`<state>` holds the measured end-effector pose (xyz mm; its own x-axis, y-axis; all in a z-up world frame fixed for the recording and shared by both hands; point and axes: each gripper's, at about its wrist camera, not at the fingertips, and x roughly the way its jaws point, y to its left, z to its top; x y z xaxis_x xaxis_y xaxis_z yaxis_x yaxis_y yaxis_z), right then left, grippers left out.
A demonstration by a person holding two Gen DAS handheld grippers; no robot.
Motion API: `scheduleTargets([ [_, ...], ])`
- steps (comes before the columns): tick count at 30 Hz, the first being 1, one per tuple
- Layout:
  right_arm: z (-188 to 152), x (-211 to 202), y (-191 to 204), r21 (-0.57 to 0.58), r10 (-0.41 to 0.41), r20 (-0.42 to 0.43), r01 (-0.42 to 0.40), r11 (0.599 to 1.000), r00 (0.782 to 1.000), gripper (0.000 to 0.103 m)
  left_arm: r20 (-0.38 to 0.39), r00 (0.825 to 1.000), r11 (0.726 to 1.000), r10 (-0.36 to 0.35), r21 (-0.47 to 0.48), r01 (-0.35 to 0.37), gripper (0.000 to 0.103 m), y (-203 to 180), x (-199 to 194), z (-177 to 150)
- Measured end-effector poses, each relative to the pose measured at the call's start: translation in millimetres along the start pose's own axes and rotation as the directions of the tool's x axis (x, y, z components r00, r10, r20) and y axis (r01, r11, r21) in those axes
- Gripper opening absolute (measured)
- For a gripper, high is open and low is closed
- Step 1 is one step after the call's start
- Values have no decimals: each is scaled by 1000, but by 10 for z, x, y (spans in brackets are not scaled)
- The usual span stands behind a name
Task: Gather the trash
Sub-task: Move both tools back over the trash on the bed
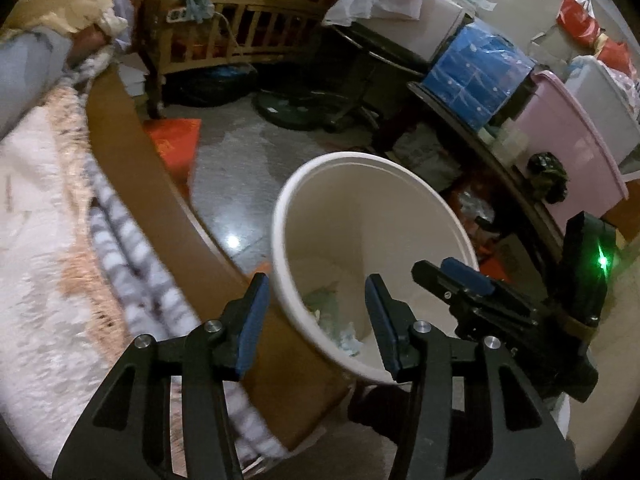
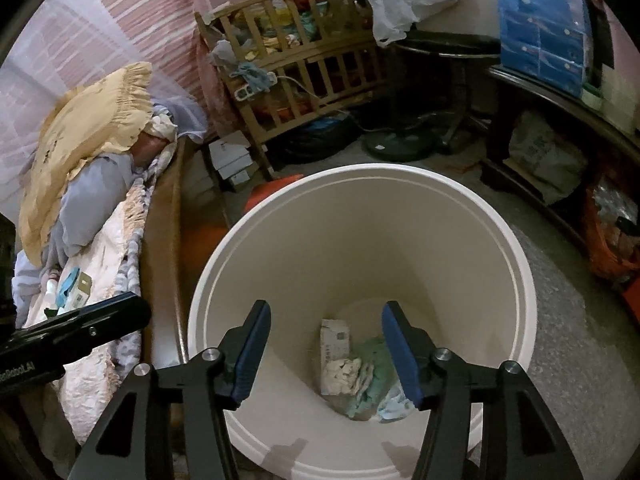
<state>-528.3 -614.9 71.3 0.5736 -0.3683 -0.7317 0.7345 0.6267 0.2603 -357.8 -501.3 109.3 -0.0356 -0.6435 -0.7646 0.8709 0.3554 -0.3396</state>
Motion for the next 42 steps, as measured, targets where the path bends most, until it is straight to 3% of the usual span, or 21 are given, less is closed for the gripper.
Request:
scheduleTargets([
  [7,-26,13,232,-57,19,3,-18,998,1000,56,58,992,993,114,30,-116,48,111,-313,-111],
  [11,-43,-21,466,-92,40,8,-39,995,999,62,91,982,986,164,22,-166,48,236,-528,-185],
  [19,-120,-40,1015,-154,134,-24,-136,979,991,64,139,957,967,256,-14,-256,48,534,-953,-330],
  [34,-289,74,2353,-324,264,-121,-289,901,957,69,159,895,904,417,-172,-391,48,1539,-1751,-731],
  [42,-449,203,2939,-392,296,-199,-352,850,934,69,121,858,846,499,-283,-452,48,2232,-2135,-1026],
])
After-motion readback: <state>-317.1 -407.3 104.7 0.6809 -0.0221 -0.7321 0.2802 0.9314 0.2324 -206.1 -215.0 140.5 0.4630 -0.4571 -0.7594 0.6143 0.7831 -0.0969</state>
